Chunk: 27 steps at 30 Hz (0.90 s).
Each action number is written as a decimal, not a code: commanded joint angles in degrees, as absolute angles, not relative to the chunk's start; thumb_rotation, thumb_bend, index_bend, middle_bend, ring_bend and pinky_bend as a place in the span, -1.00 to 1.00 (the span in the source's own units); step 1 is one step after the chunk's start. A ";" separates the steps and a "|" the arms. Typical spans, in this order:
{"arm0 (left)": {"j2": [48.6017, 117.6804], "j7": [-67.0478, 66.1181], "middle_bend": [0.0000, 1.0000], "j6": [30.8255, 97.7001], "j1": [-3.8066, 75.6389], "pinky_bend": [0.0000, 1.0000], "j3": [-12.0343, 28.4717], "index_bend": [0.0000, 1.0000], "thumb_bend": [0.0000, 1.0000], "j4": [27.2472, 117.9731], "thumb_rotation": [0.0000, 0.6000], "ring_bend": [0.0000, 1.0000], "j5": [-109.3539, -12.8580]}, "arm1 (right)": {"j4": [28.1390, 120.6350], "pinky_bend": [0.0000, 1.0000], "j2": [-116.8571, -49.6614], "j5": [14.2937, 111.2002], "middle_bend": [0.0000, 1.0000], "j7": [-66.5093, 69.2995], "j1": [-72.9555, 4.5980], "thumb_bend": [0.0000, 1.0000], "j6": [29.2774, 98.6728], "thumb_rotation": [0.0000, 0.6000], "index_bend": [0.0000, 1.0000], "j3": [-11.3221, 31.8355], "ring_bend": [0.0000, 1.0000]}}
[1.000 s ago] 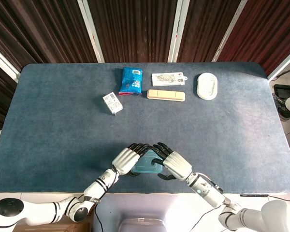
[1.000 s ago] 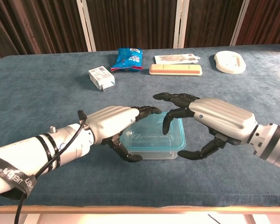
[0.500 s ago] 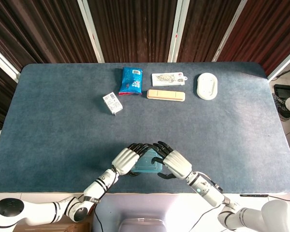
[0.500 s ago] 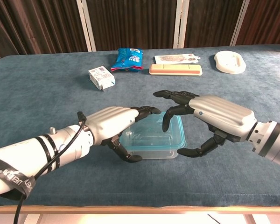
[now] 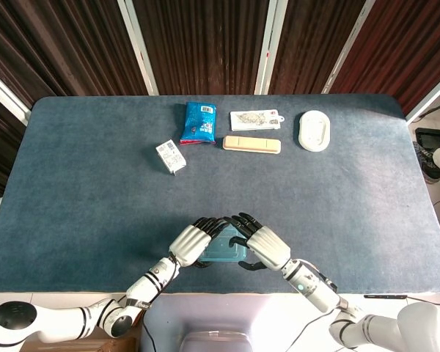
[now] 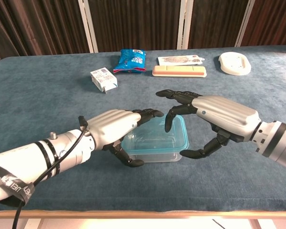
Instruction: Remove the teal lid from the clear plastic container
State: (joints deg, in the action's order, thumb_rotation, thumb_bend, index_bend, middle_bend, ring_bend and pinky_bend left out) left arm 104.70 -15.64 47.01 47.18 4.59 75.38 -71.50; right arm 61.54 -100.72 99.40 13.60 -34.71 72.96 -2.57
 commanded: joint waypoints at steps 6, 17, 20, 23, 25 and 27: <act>104.49 -15.51 -0.62 47.10 47.13 0.08 4.62 -1.00 -0.47 75.92 1.00 -0.01 -71.79 | 61.54 -1.00 -100.77 99.35 -0.81 13.37 -34.82 -0.21 72.90 1.00 0.06 -2.46 -1.00; 104.42 -15.54 -0.63 47.27 47.00 0.05 4.15 -1.00 -0.47 76.19 1.00 -0.01 -72.77 | 61.86 -1.00 -100.66 99.33 -0.81 13.27 -35.00 -0.21 73.39 1.00 0.05 -2.02 -1.00; 104.34 -15.46 -0.62 47.44 46.96 0.00 4.10 -1.00 -0.47 76.30 1.00 -0.01 -73.14 | 62.12 -1.00 -100.50 99.30 -0.81 13.22 -35.06 -0.21 73.50 1.00 0.05 -1.89 -1.00; 104.30 -15.42 -0.62 47.58 46.87 -0.05 3.94 -1.00 -0.47 76.33 1.00 -0.01 -73.50 | 62.42 -1.00 -100.32 99.28 -0.81 13.12 -35.10 -0.21 73.54 1.00 0.05 -1.82 -1.00; 104.32 -15.43 -0.62 47.59 46.83 -0.06 3.83 -1.00 -0.47 76.27 1.00 -0.01 -73.66 | 62.56 -1.00 -100.24 99.26 -0.81 12.97 -35.13 -0.21 73.54 1.00 0.05 -1.77 -1.00; 104.39 -15.44 -0.63 47.59 46.79 -0.07 3.72 -1.00 -0.47 76.19 1.00 -0.01 -73.81 | 62.75 -1.00 -100.12 99.20 -0.81 12.85 -35.16 -0.21 73.50 1.00 0.05 -1.70 -1.00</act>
